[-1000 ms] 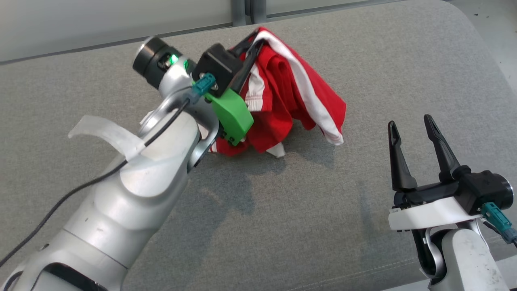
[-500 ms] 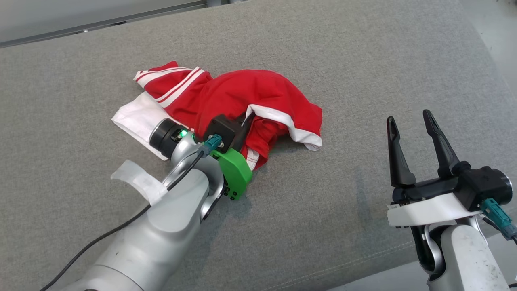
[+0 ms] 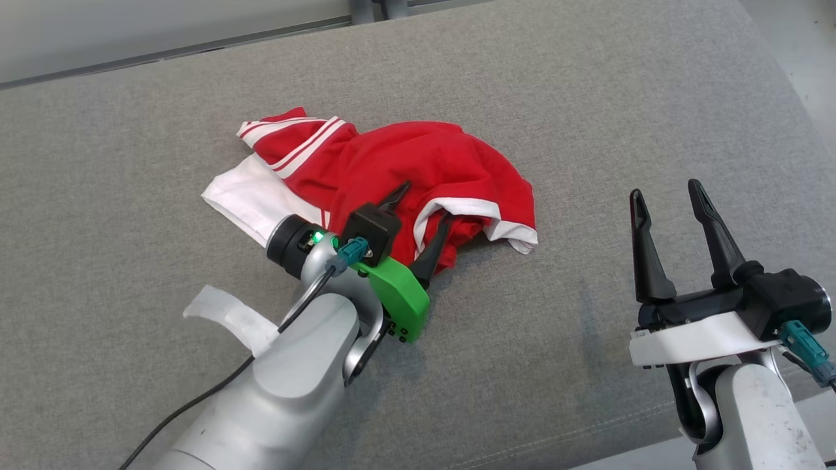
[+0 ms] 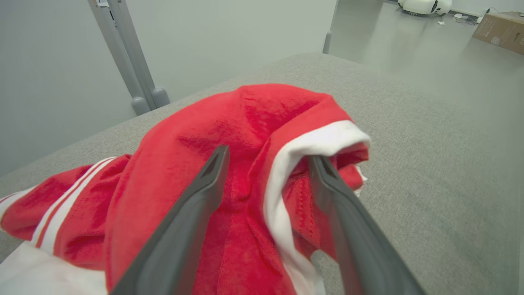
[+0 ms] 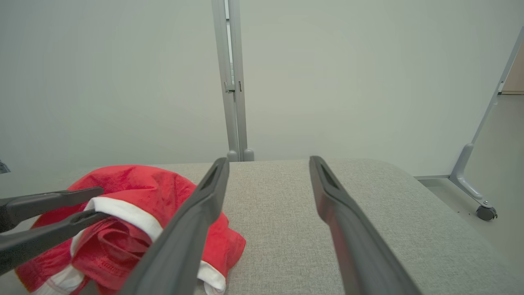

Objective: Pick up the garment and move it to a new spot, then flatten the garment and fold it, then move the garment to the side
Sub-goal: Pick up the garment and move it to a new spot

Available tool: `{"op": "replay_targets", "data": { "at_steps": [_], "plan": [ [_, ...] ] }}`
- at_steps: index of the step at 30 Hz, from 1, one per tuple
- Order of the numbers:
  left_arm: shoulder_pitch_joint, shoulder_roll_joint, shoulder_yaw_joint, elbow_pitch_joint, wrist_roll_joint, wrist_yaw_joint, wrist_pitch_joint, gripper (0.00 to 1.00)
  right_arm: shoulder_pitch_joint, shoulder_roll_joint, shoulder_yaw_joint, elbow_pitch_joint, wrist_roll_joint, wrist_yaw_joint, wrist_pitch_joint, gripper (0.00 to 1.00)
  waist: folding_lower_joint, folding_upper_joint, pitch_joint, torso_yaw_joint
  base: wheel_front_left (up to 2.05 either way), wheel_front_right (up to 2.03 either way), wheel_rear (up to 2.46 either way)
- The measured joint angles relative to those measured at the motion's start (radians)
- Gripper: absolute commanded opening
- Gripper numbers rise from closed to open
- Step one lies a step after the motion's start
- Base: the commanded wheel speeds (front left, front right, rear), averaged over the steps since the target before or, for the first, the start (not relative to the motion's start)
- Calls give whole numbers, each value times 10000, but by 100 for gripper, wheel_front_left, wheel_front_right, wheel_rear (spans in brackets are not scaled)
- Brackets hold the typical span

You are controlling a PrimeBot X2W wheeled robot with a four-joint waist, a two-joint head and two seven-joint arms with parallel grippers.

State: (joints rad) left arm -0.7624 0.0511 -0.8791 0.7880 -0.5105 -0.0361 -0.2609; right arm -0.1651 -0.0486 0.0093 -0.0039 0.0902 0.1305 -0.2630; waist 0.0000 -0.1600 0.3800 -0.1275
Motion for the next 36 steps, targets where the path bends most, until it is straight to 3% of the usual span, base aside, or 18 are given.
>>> {"op": "replay_targets", "data": {
  "at_steps": [10, 16, 28, 36],
  "plan": [
    [799, 44, 700, -1503, -35, 437, -4, 100, 204, 0, -105, 58, -46, 0, 0, 100, 0, 0, -446, 453, 0, 0, 0],
    [1019, 523, 1392, -1653, -10, 560, -4, 100, 409, 0, -105, 146, -161, 0, 0, 100, 0, 1, -730, 700, 0, 0, 0],
    [1705, 842, 2708, -796, -334, 763, -15, 100, 584, 2, 180, 199, -280, 0, 0, 100, 0, 1, -1364, 743, 0, 0, 0],
    [1243, 949, 3049, 380, -244, 523, -15, 100, 510, 2, 451, -42, -355, 0, 0, 100, 0, 1, -1004, 530, 0, 0, 0]
  ]
}}
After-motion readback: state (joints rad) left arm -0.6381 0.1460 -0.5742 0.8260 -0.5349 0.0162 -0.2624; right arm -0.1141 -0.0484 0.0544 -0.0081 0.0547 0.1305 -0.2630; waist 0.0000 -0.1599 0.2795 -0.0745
